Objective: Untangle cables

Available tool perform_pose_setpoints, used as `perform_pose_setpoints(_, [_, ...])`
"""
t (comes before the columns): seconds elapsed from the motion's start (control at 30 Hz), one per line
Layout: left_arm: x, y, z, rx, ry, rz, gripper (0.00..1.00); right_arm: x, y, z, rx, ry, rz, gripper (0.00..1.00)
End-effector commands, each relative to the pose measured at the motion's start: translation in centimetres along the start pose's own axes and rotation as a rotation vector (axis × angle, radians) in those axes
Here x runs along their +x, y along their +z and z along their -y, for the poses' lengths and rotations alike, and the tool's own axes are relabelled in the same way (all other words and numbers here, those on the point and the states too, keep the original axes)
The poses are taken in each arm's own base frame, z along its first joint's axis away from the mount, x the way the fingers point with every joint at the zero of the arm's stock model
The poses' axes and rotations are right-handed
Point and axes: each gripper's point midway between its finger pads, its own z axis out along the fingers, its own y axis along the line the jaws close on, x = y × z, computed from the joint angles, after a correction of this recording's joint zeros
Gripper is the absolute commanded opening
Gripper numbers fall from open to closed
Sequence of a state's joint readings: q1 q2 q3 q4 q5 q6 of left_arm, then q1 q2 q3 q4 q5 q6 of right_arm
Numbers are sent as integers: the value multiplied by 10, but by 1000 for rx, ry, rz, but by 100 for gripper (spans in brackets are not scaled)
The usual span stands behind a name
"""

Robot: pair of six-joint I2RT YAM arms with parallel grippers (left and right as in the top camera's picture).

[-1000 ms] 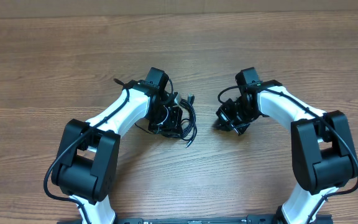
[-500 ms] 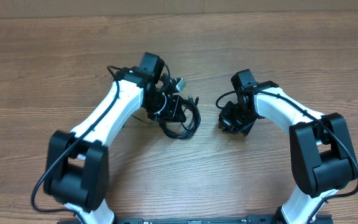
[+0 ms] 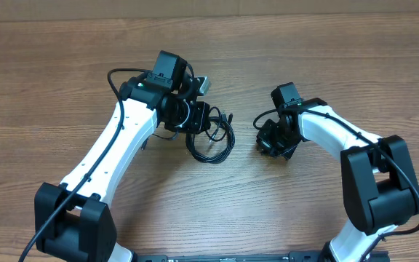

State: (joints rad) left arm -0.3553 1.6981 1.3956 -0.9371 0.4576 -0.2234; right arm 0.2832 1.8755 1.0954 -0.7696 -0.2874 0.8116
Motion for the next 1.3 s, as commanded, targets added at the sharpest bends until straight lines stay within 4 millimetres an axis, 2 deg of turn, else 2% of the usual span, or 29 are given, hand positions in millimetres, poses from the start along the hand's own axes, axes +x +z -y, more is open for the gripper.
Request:
perform_pose_setpoints(0.0, [-17,-10,-24,-156,-118,91,4,-8,14,29,111,13,58,16])
perform_pose_setpoints(0.17, [-30,-6,-18,-127,-223,148,4,-9,14,28,107,14,61,15])
perform_pose_setpoints(0.23, [-36,-1,-12,-104,-231,164,4,-10,14,28,104,13,64,12])
perform_pose_setpoints(0.33, [-51,15,8,-29,-186,192,4,-10,14,28,106,13,69,4])
perform_pose_setpoints(0.47, [-64,34,24,21,-141,217,4,-11,14,30,116,14,74,4])
perform_pose_setpoints(0.63, [-71,65,35,49,-95,218,4,-12,10,49,198,35,85,5])
perform_pose_setpoints(0.67, [-71,80,36,53,-86,209,4,-15,7,62,249,53,97,13])
perform_pose_setpoints(0.73, [-70,91,36,57,-81,196,6,-19,3,74,294,72,114,17])
perform_pose_setpoints(0.83, [-66,105,41,90,-71,169,17,-22,-4,92,368,154,153,31])
perform_pose_setpoints(0.97, [-62,114,47,130,-55,141,53,-22,-4,97,389,180,170,41])
perform_pose_setpoints(1.0, [-62,114,48,134,-35,140,57,-22,-3,97,386,180,170,41])
perform_pose_setpoints(1.07, [-64,107,53,158,39,145,68,-22,-2,98,387,180,169,43])
perform_pose_setpoints(1.13, [-71,94,52,157,39,160,79,-22,-2,99,387,180,169,43])
perform_pose_setpoints(1.27, [-84,60,54,153,26,194,85,-23,-2,99,388,179,174,43])
